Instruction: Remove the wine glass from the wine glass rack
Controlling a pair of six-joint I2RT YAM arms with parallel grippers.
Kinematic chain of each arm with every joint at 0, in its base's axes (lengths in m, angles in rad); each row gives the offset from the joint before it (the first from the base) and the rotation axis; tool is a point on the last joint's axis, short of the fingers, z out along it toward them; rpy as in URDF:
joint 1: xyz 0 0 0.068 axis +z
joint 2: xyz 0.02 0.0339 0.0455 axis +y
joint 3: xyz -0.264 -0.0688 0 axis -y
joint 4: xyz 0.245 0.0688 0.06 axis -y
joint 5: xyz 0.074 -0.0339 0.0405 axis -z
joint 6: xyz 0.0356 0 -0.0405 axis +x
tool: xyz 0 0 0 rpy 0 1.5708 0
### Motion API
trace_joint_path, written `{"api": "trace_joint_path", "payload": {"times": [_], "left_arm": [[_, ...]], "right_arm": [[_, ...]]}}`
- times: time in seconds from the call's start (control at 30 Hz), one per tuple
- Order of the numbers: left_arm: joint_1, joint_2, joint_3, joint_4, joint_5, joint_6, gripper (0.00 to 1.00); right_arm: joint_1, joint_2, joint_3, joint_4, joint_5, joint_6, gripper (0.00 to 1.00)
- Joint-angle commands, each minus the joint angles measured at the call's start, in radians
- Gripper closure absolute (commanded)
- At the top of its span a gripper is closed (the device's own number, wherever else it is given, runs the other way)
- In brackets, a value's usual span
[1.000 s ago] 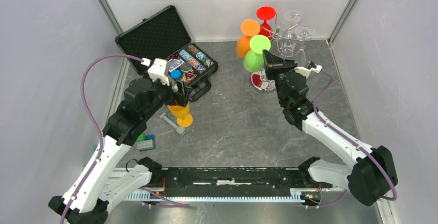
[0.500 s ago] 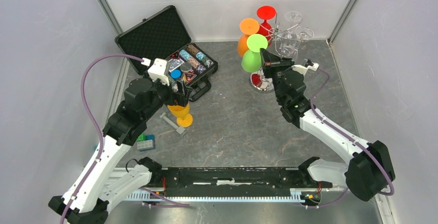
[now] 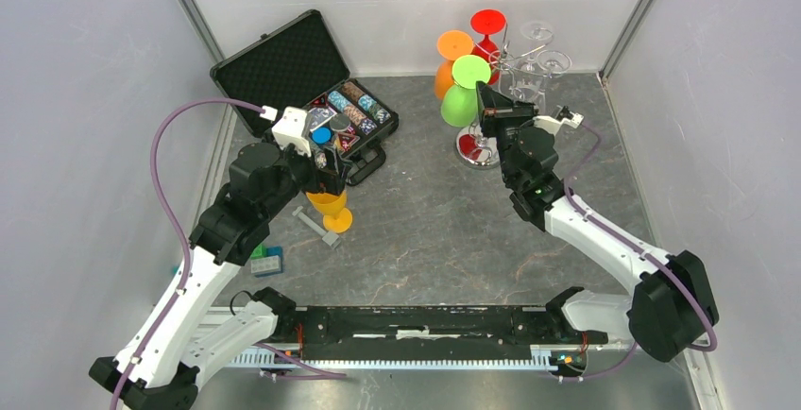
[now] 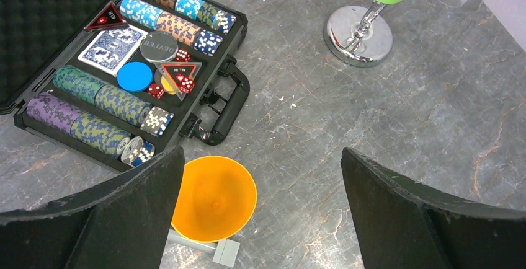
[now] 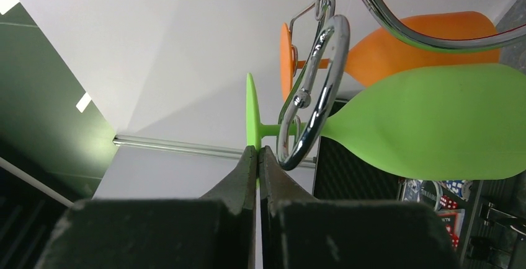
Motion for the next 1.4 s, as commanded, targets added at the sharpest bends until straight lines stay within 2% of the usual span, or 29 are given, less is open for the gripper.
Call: {"api": "trace_joint_path", "payload": {"times": [0.0,0.3,0.5,0.93,1.23,1.37], "left_arm": [[0.005,0.002,-0.005,0.045,-0.003,0.047,0.0],[0.004,-0.003,-0.007,0.047,-0.005,0.048,0.0],[0.005,-0.003,-0.007,0.047,-0.002,0.048,0.0],[0.004,0.002,-0.01,0.05,0.001,0.048,0.0],[0.005,0.003,-0.011,0.05,0.002,0.047,0.0],[0.005,0.005,-0.011,0.05,0.005,0.045,0.0]], "right_arm": [[0.001,0.023,0.05,0.079,0.013,0.038,1.0],[0.032,0.065,0.073,0.094,-0.097,0.062,1.0],[0.063,0.099,0.105,0.116,-0.046,0.001,1.0],[0.066,0.097,0.049,0.2,0.146,-0.036,1.0],[0.066,0.076,0.037,0.151,0.215,-0.032,1.0],[0.073,0.047,0.037,0.075,0.245,-0.029,1.0]]}}
